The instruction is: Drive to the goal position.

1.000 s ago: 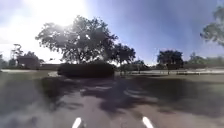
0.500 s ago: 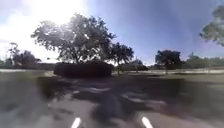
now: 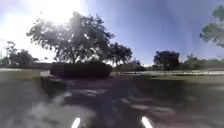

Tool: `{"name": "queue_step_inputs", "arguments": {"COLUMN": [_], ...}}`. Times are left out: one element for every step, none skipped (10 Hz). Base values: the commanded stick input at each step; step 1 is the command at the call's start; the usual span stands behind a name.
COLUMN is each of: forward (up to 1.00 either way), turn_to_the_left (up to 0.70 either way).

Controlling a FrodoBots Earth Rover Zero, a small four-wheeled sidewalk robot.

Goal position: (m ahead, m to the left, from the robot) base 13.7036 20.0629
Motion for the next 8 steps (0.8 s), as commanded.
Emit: {"name": "queue_step_inputs", "arguments": {"forward": [0.7, 0.7, 0.7, 0.7, 0.7, 0.7, 0.7, 0.7], "turn_to_the_left": [0.0, 0.0, 0.0, 0.0, 0.0, 0.0, 0.22, 0.35]}}
